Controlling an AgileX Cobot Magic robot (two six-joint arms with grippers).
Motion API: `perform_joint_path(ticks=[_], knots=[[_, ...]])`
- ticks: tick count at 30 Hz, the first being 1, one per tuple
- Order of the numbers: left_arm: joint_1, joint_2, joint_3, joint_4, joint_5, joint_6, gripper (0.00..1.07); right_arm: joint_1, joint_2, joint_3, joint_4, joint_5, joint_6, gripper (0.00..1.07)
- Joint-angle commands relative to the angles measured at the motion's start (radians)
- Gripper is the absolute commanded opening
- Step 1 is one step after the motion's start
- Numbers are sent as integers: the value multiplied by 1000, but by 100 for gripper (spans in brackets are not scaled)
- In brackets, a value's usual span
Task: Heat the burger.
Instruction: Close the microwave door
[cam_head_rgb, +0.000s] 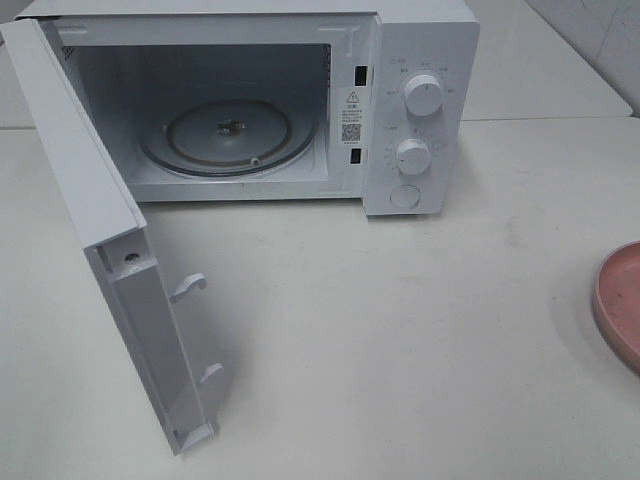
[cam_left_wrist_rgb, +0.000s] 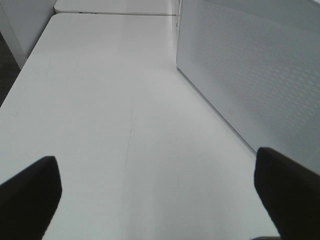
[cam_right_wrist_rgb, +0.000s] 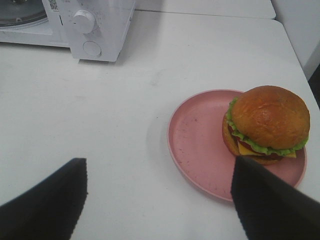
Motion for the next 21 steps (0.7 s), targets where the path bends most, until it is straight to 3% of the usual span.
perform_joint_path(ticks=[1,12,16,17,19,20,21], knots=[[0,-7,2,4,-4,-4,100,-6,-27,2,-8,-7,3,76],[-1,69,-27,11,-83,-1,95,-6,-27,2,-8,-7,3,76],[-1,171,-16,10,-203,-1,78,-6,-27,2,-8,-7,3,76],[-1,171,-16,10,-203,-1,78,-6,-27,2,-8,-7,3,76],[-1,227,5,5,-290,-1,63,-6,-27,2,-8,-7,3,76],[-1,227,5,5,-290,-1,63,-6,-27,2,-8,-7,3,76],[-1,264,16,2,-333,-1,51,-6,-27,2,-8,-7,3,76]])
